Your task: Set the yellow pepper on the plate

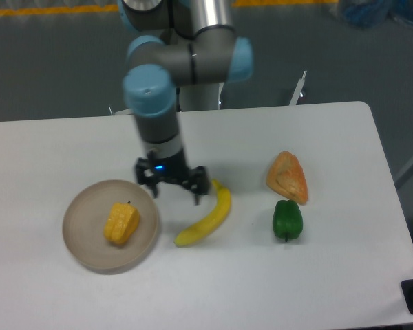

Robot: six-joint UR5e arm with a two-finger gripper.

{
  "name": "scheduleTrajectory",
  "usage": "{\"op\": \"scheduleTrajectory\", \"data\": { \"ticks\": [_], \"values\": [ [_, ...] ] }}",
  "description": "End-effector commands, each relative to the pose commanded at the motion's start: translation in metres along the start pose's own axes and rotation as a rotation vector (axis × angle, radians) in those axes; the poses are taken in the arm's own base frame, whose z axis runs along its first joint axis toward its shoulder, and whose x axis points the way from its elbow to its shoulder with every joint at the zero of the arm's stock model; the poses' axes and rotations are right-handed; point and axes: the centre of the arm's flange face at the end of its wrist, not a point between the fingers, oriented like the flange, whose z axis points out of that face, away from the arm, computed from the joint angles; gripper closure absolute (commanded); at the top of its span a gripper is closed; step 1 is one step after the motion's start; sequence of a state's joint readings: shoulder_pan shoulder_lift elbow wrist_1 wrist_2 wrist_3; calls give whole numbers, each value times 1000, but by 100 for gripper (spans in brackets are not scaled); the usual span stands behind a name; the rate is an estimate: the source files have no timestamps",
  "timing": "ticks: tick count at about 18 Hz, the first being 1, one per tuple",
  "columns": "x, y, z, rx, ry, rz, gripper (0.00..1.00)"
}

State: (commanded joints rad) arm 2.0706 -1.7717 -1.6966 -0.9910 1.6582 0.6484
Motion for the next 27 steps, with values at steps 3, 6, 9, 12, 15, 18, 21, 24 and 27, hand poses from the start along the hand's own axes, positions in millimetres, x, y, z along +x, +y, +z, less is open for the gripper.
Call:
{"op": "scheduleTrajectory", "data": {
  "ticks": [3, 6, 9, 12, 15, 18, 21, 24, 27],
  "values": [
    [-46, 24, 4, -19, -17, 66, 0],
    [-74, 35, 2, -19, -31, 119, 0],
    [-84, 29, -1, -10, -45, 119, 0],
    [-87, 24, -6, 2, -49, 120, 0],
    [-86, 23, -5, 4, -43, 120, 0],
    [-89, 20, -4, 6, -46, 120, 0],
    [-89, 21, -2, 3, -45, 119, 0],
    [-89, 21, -1, 3, -45, 117, 0],
    [-91, 21, -4, 7, -51, 117, 0]
  ]
}}
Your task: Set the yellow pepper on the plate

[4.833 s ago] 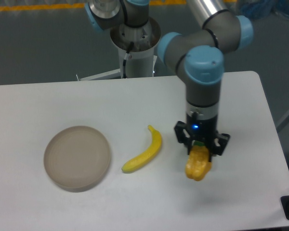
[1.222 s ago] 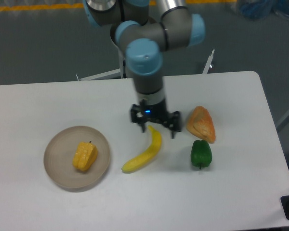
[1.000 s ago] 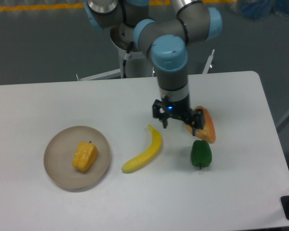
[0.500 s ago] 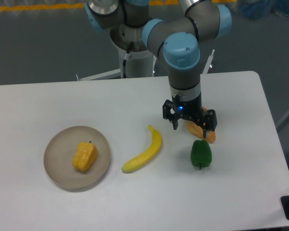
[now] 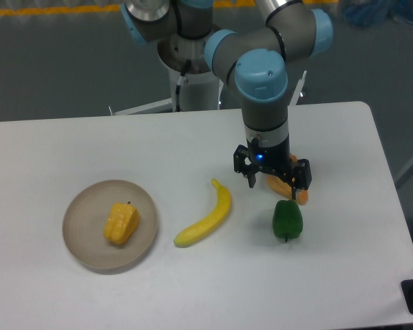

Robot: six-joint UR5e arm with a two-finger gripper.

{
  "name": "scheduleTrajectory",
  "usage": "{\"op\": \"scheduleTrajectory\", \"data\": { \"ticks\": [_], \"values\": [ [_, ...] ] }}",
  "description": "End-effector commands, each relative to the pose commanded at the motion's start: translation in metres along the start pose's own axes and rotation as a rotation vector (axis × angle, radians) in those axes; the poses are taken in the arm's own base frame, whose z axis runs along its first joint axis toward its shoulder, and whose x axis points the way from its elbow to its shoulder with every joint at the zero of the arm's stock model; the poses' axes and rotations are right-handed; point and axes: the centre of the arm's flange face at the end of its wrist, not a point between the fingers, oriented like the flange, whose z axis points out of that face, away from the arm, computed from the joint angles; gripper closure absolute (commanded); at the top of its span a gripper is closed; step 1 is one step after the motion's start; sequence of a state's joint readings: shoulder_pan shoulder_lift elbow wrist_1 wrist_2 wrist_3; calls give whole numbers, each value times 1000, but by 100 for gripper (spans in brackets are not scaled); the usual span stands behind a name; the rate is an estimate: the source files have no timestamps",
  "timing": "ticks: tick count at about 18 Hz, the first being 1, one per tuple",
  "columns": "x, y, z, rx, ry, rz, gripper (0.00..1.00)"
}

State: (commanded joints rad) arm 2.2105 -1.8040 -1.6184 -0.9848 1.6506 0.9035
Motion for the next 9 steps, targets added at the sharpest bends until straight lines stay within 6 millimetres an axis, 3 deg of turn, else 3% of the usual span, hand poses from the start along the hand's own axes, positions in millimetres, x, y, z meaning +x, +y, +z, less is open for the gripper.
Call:
{"op": "scheduleTrajectory", "data": {
  "ticks": [9],
  "values": [
    [-3, 0, -2, 5, -10, -1, 0]
  ]
}}
